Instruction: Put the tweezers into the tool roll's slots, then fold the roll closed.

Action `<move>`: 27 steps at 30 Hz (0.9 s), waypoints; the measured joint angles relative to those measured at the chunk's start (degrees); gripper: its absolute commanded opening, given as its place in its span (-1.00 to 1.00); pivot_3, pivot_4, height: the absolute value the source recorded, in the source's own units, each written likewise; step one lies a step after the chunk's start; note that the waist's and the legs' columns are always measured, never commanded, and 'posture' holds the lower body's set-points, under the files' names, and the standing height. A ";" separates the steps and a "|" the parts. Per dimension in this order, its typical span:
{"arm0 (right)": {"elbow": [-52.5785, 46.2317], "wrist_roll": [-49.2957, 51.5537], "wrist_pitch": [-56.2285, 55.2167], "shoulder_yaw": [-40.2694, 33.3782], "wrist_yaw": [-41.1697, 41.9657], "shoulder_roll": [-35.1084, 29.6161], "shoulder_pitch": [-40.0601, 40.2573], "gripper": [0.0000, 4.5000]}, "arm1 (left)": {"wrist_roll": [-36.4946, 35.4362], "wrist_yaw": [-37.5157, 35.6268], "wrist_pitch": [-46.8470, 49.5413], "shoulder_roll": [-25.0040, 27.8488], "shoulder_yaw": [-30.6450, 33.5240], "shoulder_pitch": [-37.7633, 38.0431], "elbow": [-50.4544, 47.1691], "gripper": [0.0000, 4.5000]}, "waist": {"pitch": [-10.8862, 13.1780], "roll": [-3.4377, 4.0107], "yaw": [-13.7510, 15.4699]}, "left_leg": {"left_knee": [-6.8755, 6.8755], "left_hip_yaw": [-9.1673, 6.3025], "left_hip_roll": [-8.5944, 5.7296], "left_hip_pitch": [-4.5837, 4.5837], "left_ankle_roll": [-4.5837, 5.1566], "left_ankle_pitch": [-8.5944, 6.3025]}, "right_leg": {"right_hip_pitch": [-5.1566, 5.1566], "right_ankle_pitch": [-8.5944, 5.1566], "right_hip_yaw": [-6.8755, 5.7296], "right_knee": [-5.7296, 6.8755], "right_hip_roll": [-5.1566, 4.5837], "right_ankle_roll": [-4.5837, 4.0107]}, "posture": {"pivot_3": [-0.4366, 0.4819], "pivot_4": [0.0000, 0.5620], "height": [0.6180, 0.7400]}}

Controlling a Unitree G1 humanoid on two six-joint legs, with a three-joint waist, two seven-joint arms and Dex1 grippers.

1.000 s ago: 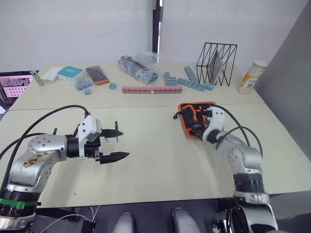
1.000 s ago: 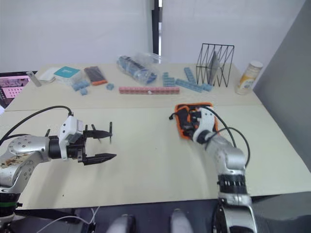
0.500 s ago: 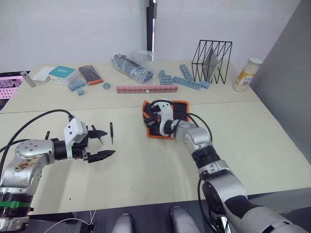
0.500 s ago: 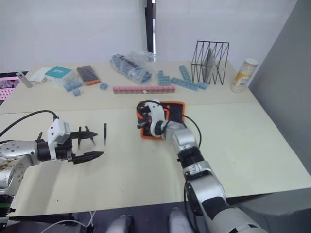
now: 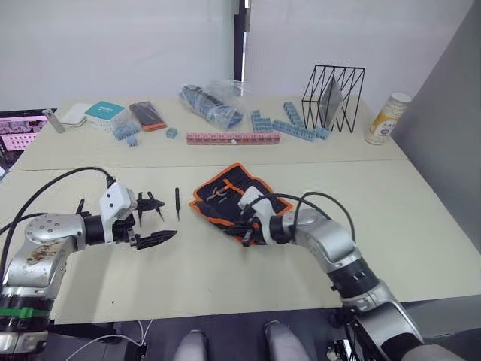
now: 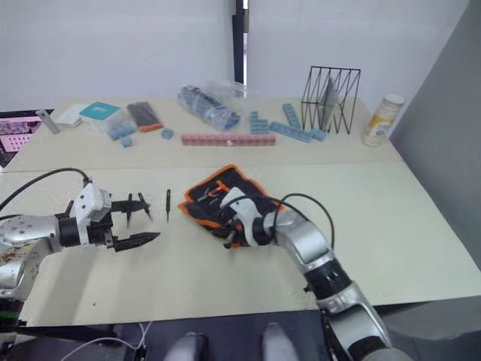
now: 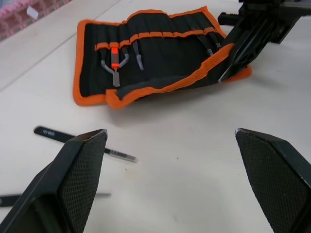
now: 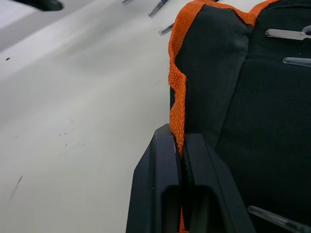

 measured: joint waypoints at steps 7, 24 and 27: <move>-2.13 0.09 0.62 -0.53 -2.11 0.02 0.98 -0.98 | 10.10 -3.64 -18.58 -6.18 -9.10 -16.23 18.45 1.00 | -0.02 -0.04 0.85 | 0.05 -0.04 0.26 -0.01 0.00 0.00 | 0.00 0.09 0.04 -0.02 0.35 -0.14 | -0.05 -0.47 0.95; -5.19 0.66 1.23 -2.69 -4.32 -3.98 3.52 -1.00 | 20.98 -7.42 -39.55 -16.76 -17.18 -32.99 47.25 -0.71 | -0.03 -0.06 1.48 | 0.14 -0.06 0.26 -0.12 0.01 0.00 | -0.01 0.09 0.05 0.00 0.35 -0.11 | -0.05 -0.47 0.95; -5.53 1.00 1.23 -3.34 -3.95 -5.80 3.60 -1.00 | 20.87 -8.37 -39.52 -18.27 -17.18 -33.02 48.22 -0.98 | -0.03 -0.06 1.43 | 0.15 -0.07 0.26 -0.13 0.01 0.00 | -0.01 0.09 0.05 0.00 0.36 -0.11 | -0.05 -0.47 0.95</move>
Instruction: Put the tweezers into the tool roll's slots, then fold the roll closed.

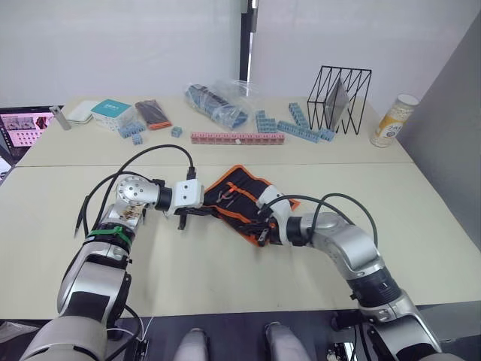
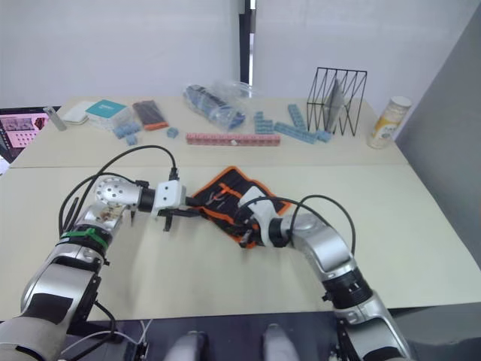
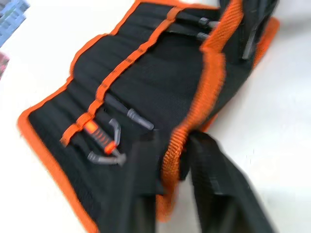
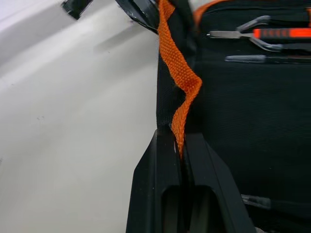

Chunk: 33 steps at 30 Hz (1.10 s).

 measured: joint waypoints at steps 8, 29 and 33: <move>-4.29 0.13 0.00 -0.77 0.83 -2.66 2.23 -1.00 | 0.02 0.04 -1.61 -0.75 0.01 0.87 -0.56 -0.98 | 0.00 0.00 -0.11 | 0.00 -0.02 0.00 0.00 0.00 0.00 | 0.00 0.00 0.01 0.01 0.01 0.00 | -0.05 -0.47 0.95; -18.06 18.00 12.09 -8.72 4.34 -3.79 11.74 0.63 | 3.08 1.00 -12.13 4.08 -4.90 12.24 -15.10 -1.00 | -0.01 -0.02 0.23 | 0.08 -0.03 0.01 0.15 0.00 0.00 | 0.21 0.00 0.04 0.01 0.01 0.00 | -0.05 -0.47 0.95; -16.07 21.50 12.99 -14.93 0.12 -0.52 10.15 0.22 | 4.09 2.39 -13.47 4.33 -5.53 12.06 -14.79 -1.00 | -0.02 -0.02 0.23 | 0.14 -0.02 0.01 0.18 0.00 0.00 | 0.25 0.01 0.04 0.01 0.02 0.01 | -0.05 -0.47 0.95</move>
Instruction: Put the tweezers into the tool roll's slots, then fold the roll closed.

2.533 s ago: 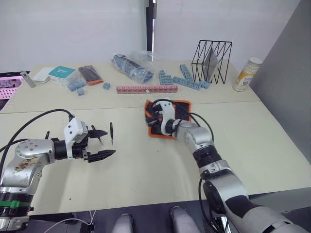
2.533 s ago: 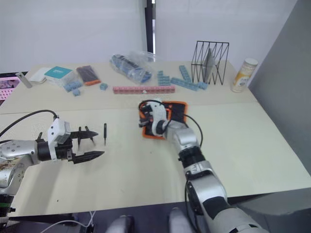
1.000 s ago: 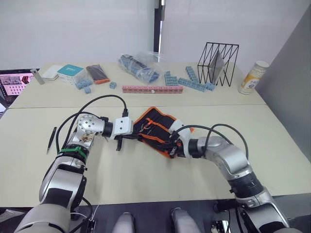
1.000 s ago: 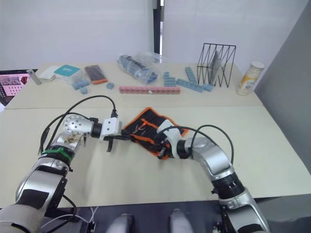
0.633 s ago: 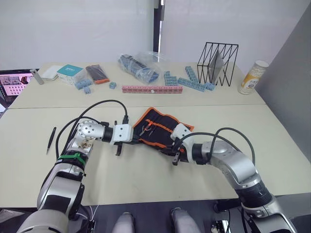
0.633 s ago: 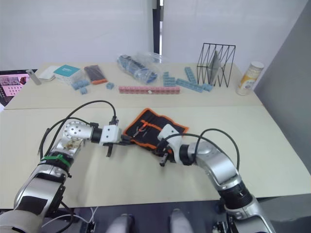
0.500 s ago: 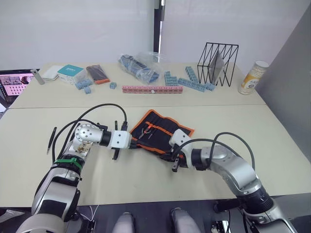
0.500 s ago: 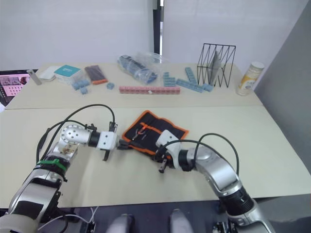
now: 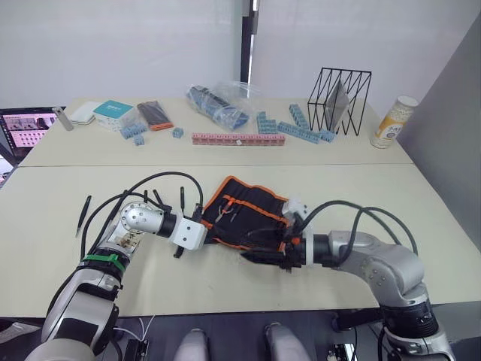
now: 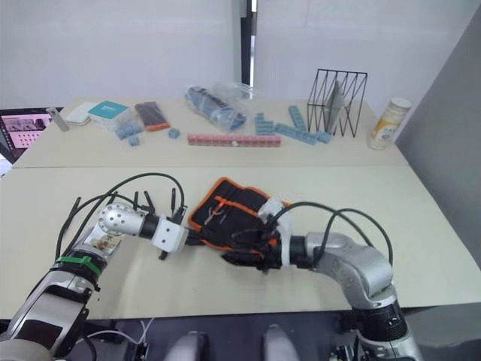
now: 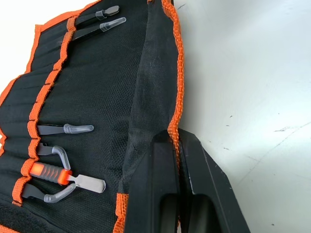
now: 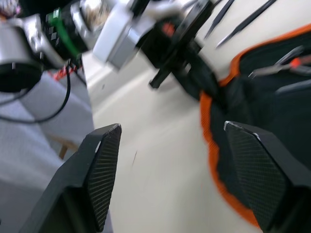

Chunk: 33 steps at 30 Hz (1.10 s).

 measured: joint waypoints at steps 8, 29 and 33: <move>8.87 -7.47 -4.06 5.41 -8.77 4.65 -1.05 -0.98 | 8.46 8.56 -6.98 0.00 -2.43 -5.79 5.93 -1.00 | 0.00 0.00 0.27 | 0.07 0.00 -0.01 -0.01 0.01 0.00 | -0.01 0.03 0.03 0.03 0.03 0.04 | -0.05 -0.47 0.95; 15.24 -15.66 -13.80 13.30 -7.14 4.45 0.01 -1.00 | -2.17 1.48 11.13 1.29 0.19 -4.76 6.34 -0.48 | -0.02 -0.02 -1.85 | -0.03 0.05 0.06 0.08 0.00 0.00 | -0.04 -0.03 0.08 0.22 0.09 -0.06 | -0.05 -0.47 0.95; 15.58 -15.80 -14.27 13.72 -6.81 4.30 -0.18 -1.00 | -12.39 -6.52 26.80 6.14 5.33 2.14 -2.73 0.13 | -0.02 -0.02 -2.04 | -0.18 -0.03 0.06 0.35 0.00 0.00 | -0.05 -0.32 0.04 0.66 0.11 -0.20 | -0.05 -0.47 0.95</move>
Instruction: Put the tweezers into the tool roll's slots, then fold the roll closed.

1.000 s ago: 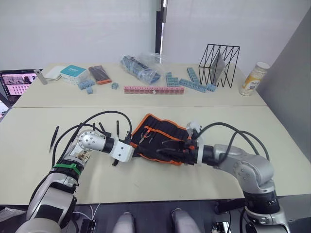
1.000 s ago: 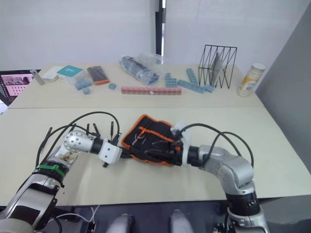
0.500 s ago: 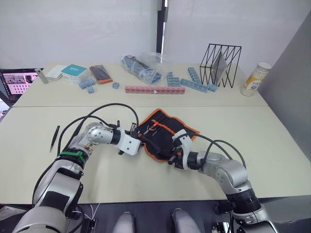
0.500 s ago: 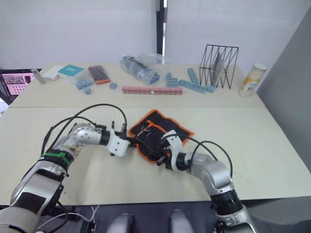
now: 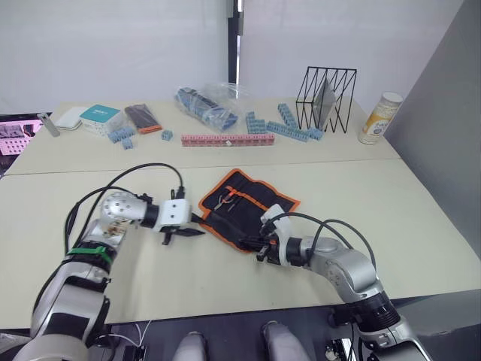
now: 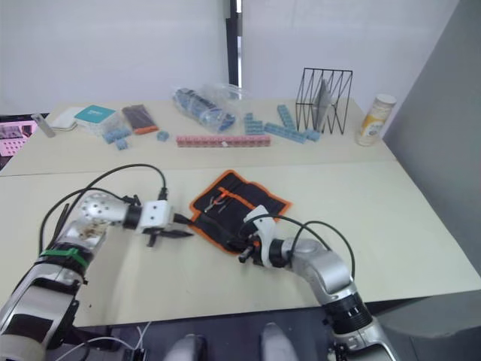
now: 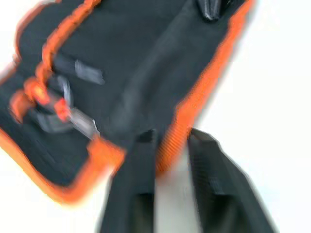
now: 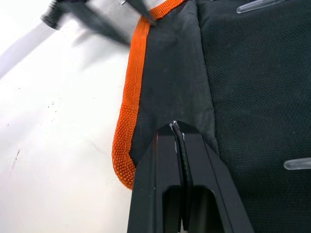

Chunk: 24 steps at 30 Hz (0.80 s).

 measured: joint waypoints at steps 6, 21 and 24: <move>-0.38 -0.58 -0.56 -0.17 -0.26 -0.17 0.71 -1.00 | -15.55 5.87 23.44 0.32 12.15 8.14 -18.50 0.41 | -0.03 -0.06 0.45 | 0.16 -0.03 0.01 0.08 0.00 0.00 | 0.12 -0.01 -0.01 0.04 0.01 0.00 | -0.05 -0.47 0.95; -4.30 -3.98 -0.67 2.51 -0.50 -2.36 0.67 -1.00 | -4.47 30.58 32.96 -14.55 4.47 8.77 -20.56 -0.99 | -0.05 -0.09 1.36 | 0.10 0.02 -0.02 0.09 -0.01 0.00 | 0.08 0.00 0.03 -0.06 0.02 0.03 | -0.05 -0.47 0.95; -5.31 -4.50 0.00 2.67 -0.64 -3.07 0.67 -1.00 | -2.98 32.19 32.71 -14.77 4.01 10.05 -21.45 -0.99 | -0.05 -0.09 1.53 | 0.01 0.03 -0.02 0.10 -0.01 0.00 | 0.08 0.00 0.04 -0.11 0.02 0.03 | -0.05 -0.47 0.95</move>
